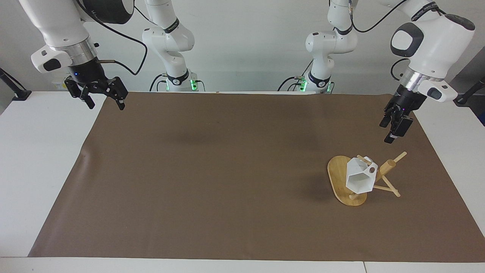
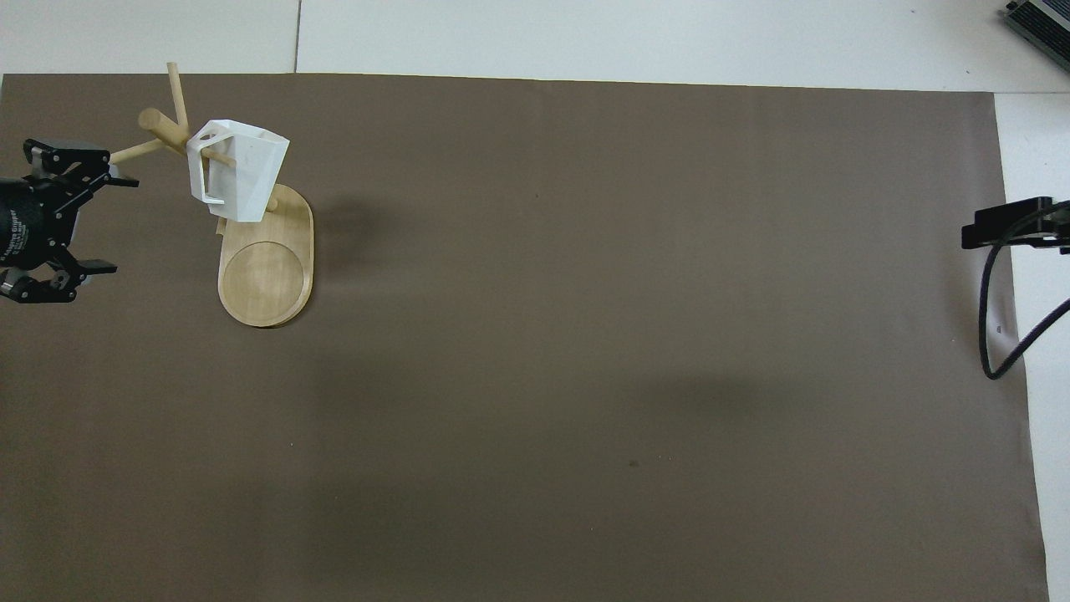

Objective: Hang cup on rack
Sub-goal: 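Open the left gripper and retract it from the mug tree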

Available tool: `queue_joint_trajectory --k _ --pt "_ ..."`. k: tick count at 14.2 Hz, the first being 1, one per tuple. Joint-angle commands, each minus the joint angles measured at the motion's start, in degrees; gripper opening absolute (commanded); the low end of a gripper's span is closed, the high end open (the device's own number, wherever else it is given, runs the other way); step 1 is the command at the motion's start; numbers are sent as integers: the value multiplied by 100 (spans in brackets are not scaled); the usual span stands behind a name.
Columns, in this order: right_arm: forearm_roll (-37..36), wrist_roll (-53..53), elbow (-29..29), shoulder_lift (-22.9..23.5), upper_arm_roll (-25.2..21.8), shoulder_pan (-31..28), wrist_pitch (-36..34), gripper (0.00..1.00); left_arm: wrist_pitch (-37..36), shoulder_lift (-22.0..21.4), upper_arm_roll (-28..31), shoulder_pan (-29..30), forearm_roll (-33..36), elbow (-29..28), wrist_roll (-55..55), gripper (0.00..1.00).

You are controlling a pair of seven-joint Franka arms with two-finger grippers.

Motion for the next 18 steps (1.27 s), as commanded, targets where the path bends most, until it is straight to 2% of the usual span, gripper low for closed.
queue_joint_trajectory --k 1,4,9,11,13,16,18 --pt "-76 -87 -150 -127 1 -7 32 100 -600 -83 2 21 510 215 1030 100" --pt "-76 -87 -150 -127 1 -7 32 100 -865 -207 -7 21 539 207 1786 100" --pt "-76 -87 -159 -127 1 -16 32 100 -1496 -321 10 21 547 242 4605 100" --pt "-76 -87 -159 -127 1 -25 32 100 -1857 -348 2 21 704 416 5407 100" --pt "-76 -87 -159 -127 1 -34 32 100 -2418 -339 -51 -49 986 767 5813 100" --pt "-76 -87 -159 -127 1 -34 32 100 -3026 -242 -147 -84 1039 1374 5946 100" --pt "-76 -87 -159 -127 1 -34 32 100 -2897 -312 -236 -84 1013 1219 6052 100"
